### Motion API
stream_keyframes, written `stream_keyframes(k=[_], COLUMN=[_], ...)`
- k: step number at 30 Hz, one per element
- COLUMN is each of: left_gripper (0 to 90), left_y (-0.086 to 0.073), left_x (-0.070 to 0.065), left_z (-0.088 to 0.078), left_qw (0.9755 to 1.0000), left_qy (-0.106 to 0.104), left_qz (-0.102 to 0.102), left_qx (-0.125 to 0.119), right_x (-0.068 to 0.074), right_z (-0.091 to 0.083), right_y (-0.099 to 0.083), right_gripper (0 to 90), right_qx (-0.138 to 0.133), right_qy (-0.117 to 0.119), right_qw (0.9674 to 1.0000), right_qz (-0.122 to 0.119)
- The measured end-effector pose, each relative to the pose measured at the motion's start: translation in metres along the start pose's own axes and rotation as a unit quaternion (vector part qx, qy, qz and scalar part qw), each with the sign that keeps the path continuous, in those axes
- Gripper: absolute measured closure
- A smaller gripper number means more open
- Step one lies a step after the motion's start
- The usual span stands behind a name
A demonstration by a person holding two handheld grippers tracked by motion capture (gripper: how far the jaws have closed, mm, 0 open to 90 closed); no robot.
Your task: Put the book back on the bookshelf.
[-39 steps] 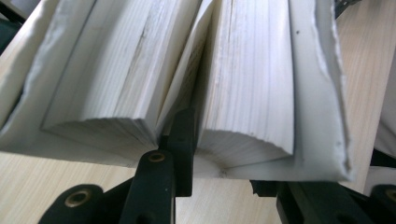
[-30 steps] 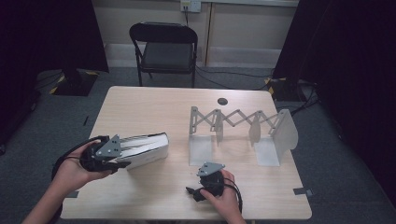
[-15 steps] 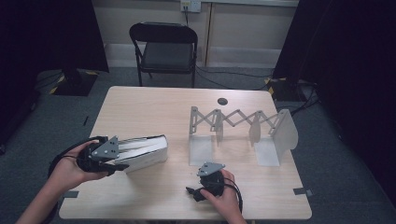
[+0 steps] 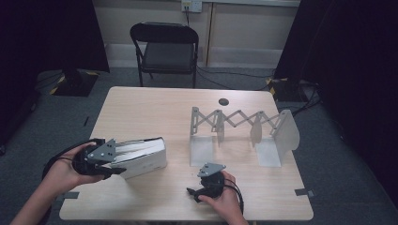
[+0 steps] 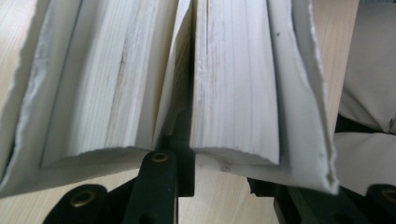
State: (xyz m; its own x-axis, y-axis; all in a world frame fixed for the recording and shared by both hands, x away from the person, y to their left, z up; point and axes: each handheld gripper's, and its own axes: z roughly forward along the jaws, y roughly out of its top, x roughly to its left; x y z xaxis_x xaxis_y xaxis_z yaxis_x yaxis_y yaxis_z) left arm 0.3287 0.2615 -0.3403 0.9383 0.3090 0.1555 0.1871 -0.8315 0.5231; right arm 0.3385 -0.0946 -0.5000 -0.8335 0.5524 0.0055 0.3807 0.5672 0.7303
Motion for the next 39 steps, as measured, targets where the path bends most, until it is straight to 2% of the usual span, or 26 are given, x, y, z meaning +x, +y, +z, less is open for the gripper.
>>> stream_keyframes(k=[4, 10, 16, 21, 25, 27, 34, 39], left_gripper=[69.5, 69.7, 69.5, 69.5, 69.3, 68.7, 66.8, 61.7], left_y=[0.0, 0.001, -0.002, -0.002, -0.003, -0.003, -0.004, -0.005], left_x=[0.003, 0.004, 0.009, 0.012, 0.014, 0.015, 0.015, 0.016], left_z=[0.0, 0.0, 0.0, 0.0, 0.0, 0.001, 0.001, 0.001], left_qw=[0.9999, 0.9999, 0.9996, 0.9995, 0.9991, 0.9988, 0.9984, 0.9976], left_qy=[0.004, 0.004, 0.0, 0.0, 0.0, 0.003, 0.007, 0.008], left_qz=[-0.011, -0.009, -0.026, -0.032, -0.042, -0.049, -0.057, -0.068], left_qx=[0.0, 0.005, -0.005, -0.001, -0.007, -0.005, -0.005, -0.012], right_x=[0.0, 0.0, 0.0, -0.001, -0.002, -0.001, -0.001, -0.001], right_z=[0.0, 0.0, 0.0, 0.0, -0.001, -0.001, -0.003, -0.002], right_y=[0.0, 0.0, 0.007, 0.009, 0.014, 0.02, 0.037, 0.044], right_gripper=[13.1, 13.3, 14.8, 18.2, 19.1, 20.6, 21.7, 21.8], right_qx=[0.0, 0.0, 0.024, 0.027, 0.03, 0.036, 0.05, 0.051], right_qy=[-0.001, -0.002, -0.002, 0.005, 0.01, 0.02, 0.036, 0.041], right_qw=[1.0, 1.0, 0.9997, 0.9996, 0.9995, 0.999, 0.9975, 0.9968], right_qz=[0.002, 0.004, 0.004, 0.007, -0.001, -0.014, -0.035, -0.046])
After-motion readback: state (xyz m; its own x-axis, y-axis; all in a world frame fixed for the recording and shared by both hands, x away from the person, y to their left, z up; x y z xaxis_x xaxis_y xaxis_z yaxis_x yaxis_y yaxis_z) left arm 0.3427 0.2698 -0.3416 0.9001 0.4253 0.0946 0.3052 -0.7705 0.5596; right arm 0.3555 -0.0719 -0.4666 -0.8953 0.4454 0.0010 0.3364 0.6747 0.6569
